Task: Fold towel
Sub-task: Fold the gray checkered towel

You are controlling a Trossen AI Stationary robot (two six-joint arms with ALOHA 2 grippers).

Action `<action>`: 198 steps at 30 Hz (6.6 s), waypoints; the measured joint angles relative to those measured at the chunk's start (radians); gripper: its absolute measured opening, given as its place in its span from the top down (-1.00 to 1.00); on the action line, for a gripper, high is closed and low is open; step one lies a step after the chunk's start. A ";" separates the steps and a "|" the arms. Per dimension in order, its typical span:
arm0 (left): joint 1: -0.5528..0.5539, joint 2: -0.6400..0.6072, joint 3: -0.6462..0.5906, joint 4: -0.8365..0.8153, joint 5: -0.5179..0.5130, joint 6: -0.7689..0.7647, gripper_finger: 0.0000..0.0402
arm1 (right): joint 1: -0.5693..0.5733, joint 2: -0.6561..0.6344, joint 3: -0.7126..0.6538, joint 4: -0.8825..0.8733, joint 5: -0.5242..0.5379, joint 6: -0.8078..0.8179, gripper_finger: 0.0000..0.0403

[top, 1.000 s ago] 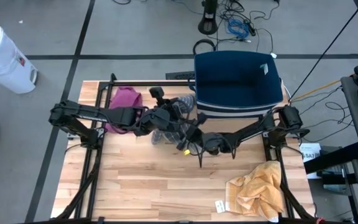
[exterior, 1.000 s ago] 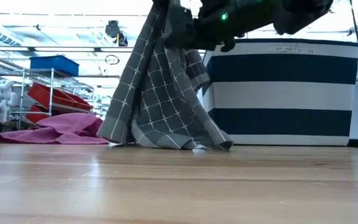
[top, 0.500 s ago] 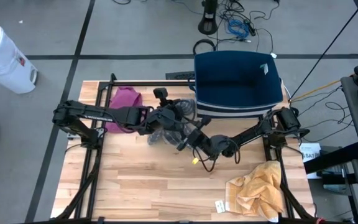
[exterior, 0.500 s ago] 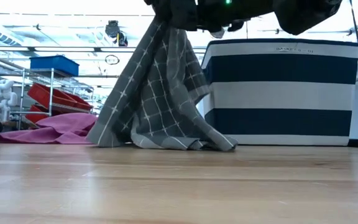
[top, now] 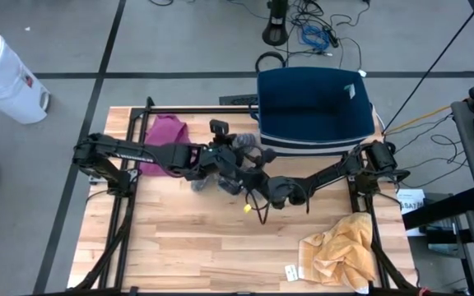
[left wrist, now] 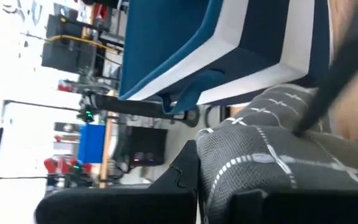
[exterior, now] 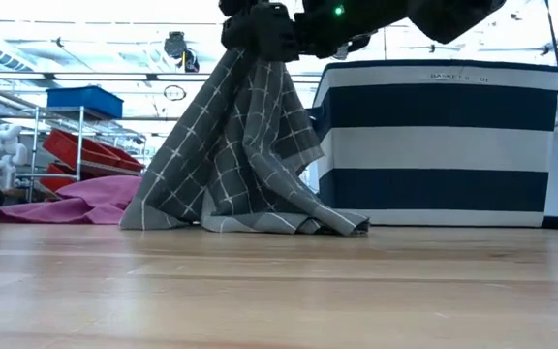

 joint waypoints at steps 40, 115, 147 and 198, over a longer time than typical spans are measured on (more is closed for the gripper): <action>0.097 -0.002 0.000 -0.596 0.180 -0.440 1.00 | 0.156 0.045 -0.038 -0.964 -0.206 0.790 0.10; 0.023 -0.057 -0.002 -0.591 0.265 -0.290 1.00 | -0.041 -0.723 0.109 -2.162 -0.511 0.743 1.00; -0.177 0.442 0.000 -0.325 0.590 -0.239 1.00 | 0.385 -0.747 -0.520 -1.613 -1.075 1.238 0.99; -0.365 0.433 0.179 -0.316 0.437 -0.358 0.40 | 0.172 -0.543 -0.357 -1.348 -0.814 0.865 -0.56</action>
